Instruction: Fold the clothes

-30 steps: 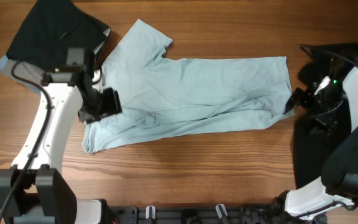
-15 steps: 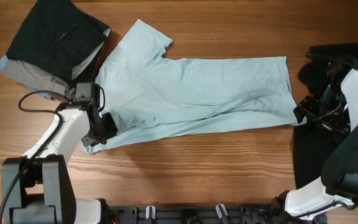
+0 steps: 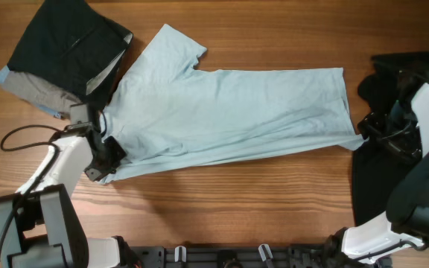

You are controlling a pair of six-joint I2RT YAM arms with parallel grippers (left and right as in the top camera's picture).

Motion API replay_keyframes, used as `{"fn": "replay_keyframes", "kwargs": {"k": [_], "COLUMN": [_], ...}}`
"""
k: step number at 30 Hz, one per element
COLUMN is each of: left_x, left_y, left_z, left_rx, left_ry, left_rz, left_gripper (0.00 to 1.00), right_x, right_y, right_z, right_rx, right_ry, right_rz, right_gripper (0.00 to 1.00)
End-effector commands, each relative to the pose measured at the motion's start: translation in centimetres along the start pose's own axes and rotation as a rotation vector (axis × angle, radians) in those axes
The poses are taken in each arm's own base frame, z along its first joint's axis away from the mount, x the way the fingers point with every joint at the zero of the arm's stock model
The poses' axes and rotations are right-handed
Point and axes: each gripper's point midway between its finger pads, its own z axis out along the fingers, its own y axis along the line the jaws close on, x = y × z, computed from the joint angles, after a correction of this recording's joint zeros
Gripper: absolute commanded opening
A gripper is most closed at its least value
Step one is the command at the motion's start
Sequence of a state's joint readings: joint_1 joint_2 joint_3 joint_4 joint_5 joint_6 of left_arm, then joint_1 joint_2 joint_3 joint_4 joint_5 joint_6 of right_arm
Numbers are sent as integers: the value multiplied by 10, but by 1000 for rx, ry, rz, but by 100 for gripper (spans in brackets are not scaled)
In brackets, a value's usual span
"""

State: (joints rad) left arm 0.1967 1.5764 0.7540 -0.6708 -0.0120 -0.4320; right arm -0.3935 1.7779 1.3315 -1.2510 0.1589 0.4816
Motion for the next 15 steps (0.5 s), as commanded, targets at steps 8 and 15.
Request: {"fn": "replay_keyframes", "kwargs": {"k": [8, 15], "left_x": [12, 12], "left_y": [34, 34], "left_z": [20, 20], "left_rx": [-120, -118], "left_ry": [58, 55], "left_rz": [-65, -65], "left_gripper": [5, 6], "right_x": [-23, -35], "right_y": [12, -40], "right_z": [-29, -11], "right_rx": [-483, -174], "right_ry": [52, -11], "right_rz": [4, 132], "right_gripper": [100, 100]}}
